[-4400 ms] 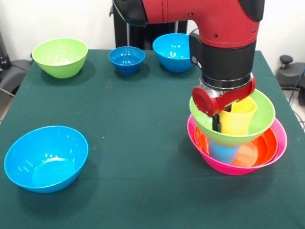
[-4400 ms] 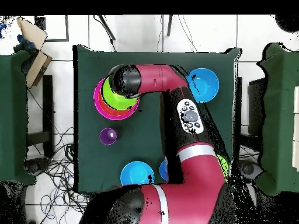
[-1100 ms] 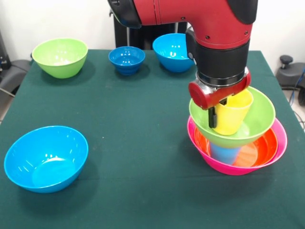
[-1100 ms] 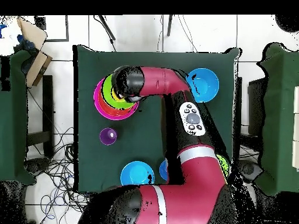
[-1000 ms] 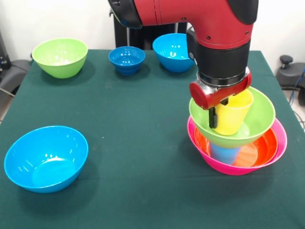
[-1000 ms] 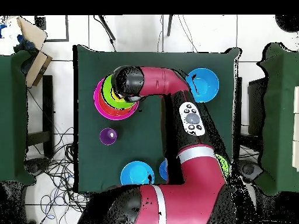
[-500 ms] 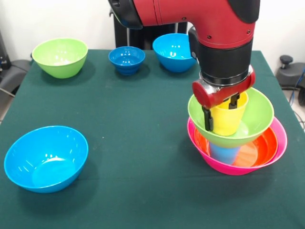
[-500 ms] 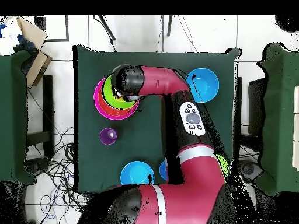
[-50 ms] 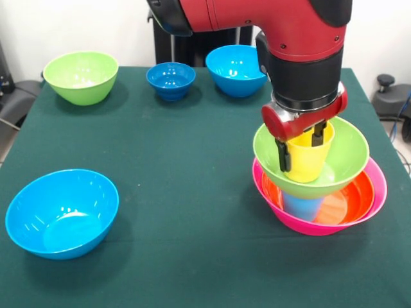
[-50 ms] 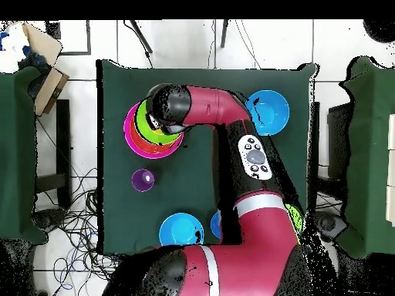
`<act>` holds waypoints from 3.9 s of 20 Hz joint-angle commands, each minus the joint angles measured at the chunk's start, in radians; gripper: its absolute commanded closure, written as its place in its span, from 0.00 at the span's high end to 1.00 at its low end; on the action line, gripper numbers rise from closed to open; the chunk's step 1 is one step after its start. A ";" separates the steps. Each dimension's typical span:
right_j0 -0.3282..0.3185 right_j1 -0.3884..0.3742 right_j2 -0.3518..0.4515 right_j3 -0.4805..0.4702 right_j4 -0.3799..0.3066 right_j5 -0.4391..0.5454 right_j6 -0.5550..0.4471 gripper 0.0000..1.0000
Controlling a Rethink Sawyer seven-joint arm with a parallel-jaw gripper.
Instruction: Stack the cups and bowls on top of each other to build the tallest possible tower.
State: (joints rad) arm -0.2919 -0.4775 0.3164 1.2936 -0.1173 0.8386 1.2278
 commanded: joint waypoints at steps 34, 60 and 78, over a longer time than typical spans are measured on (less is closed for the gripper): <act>-0.231 -0.275 0.030 0.385 -0.191 0.015 -0.233 1.00; -0.334 -0.338 0.072 0.773 -0.408 -0.367 -0.001 1.00; -0.196 -0.255 0.100 0.698 -0.390 -0.403 0.062 1.00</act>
State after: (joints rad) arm -0.5564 -0.8077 0.3383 2.0209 -0.4499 0.5209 1.2278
